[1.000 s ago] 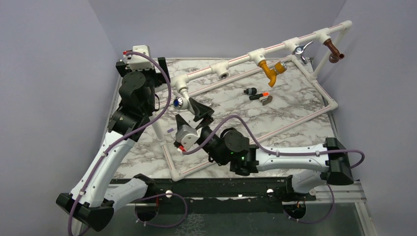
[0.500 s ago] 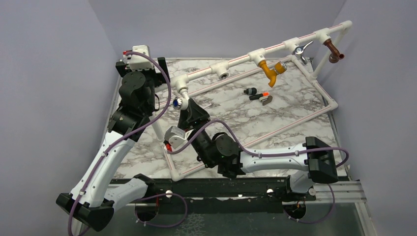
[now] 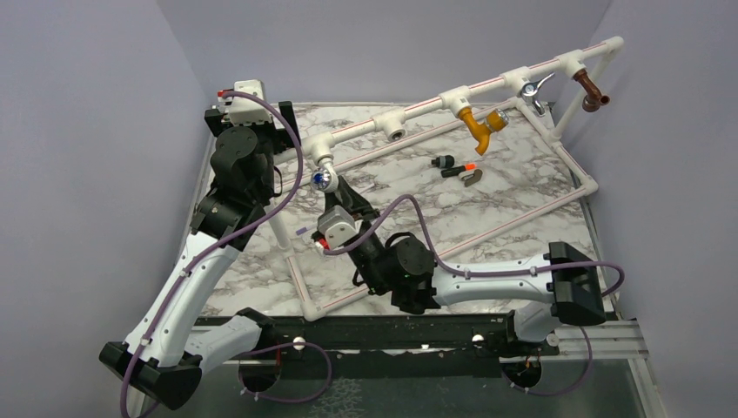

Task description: Install the water faucets

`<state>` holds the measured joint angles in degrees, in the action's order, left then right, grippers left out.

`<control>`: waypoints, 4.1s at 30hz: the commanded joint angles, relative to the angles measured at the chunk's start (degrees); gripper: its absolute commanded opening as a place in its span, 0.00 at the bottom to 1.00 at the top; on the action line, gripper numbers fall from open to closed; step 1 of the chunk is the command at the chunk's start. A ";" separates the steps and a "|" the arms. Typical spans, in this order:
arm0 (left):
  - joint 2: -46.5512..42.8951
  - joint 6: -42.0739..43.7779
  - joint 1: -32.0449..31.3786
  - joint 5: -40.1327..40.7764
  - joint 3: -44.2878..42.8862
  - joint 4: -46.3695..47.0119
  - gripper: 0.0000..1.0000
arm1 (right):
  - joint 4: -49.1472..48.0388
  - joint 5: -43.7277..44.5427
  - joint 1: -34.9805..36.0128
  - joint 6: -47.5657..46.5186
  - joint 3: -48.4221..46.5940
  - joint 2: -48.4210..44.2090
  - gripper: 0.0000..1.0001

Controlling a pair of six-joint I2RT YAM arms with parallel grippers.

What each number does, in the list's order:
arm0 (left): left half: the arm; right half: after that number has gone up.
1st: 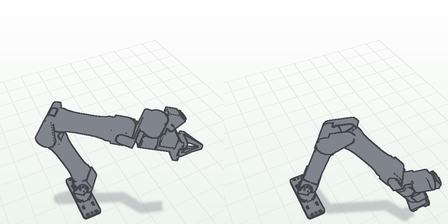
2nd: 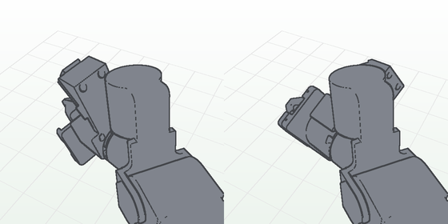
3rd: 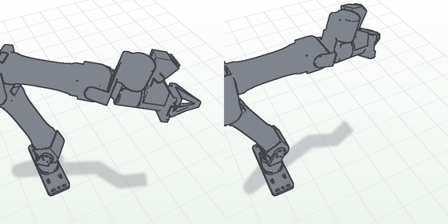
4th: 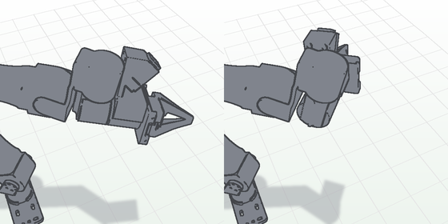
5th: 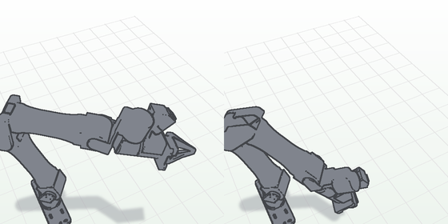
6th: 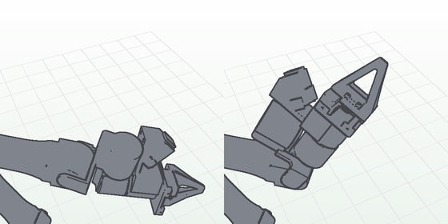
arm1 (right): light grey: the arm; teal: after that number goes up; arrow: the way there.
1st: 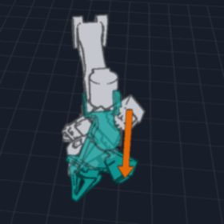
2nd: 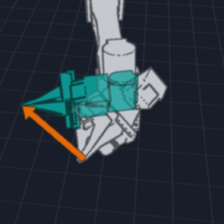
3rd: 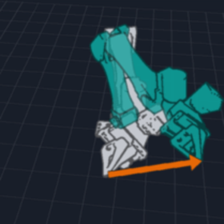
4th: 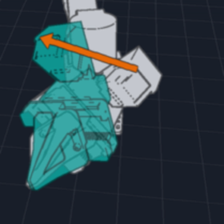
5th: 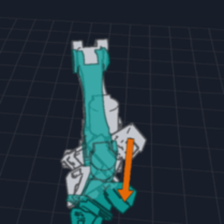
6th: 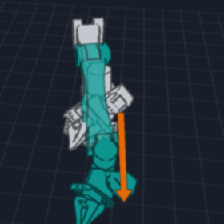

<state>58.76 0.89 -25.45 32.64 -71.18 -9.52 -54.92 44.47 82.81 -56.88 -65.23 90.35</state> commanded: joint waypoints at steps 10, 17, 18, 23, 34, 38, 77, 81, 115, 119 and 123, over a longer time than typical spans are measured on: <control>-0.42 -0.28 0.40 -0.52 0.25 -0.35 0.99 | -26.51 10.48 0.52 30.46 -2.81 6.66 0.01; -0.55 -0.09 0.34 -0.64 0.34 -0.23 0.99 | -33.31 17.04 0.47 52.96 -1.04 7.23 0.00; -0.62 -0.04 0.32 -0.58 0.34 -0.23 0.99 | -33.65 18.13 0.43 55.89 -0.40 6.84 0.00; -0.69 -0.10 0.32 -0.65 0.25 -0.32 0.99 | -29.04 21.78 0.21 74.29 2.13 4.10 0.01; 0.19 -0.45 0.32 -1.17 -0.01 -0.70 0.99 | 16.75 21.07 -2.42 129.54 1.30 -4.81 0.01; 0.30 -0.42 0.32 -1.02 -0.15 -0.83 0.99 | 14.08 20.68 -2.47 126.22 2.52 -4.89 0.01; 2.22 -2.82 3.04 -4.03 -0.80 -2.08 0.99 | 35.35 -14.11 -2.47 42.31 10.52 -30.91 0.82; 2.30 -2.74 3.04 -4.08 -0.73 -2.08 0.99 | 39.20 -18.53 -2.47 27.52 10.43 -33.23 0.83; 2.34 -2.20 3.04 -3.64 -0.81 -2.32 0.99 | 41.46 -17.13 -2.43 -37.53 -1.74 -14.50 0.81; 2.19 -2.20 3.04 -3.65 -0.81 -2.34 0.99 | 39.50 -14.77 -2.70 -38.16 -3.61 -11.38 0.79; 2.14 -2.29 3.04 -3.93 -0.88 -2.33 0.99 | 36.52 -13.44 -3.87 -38.85 -4.29 -9.17 0.78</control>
<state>60.97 -1.28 -22.24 30.63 -71.33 -10.17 -14.13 27.62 80.01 -90.15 -66.89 79.92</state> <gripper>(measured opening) 0.988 0.786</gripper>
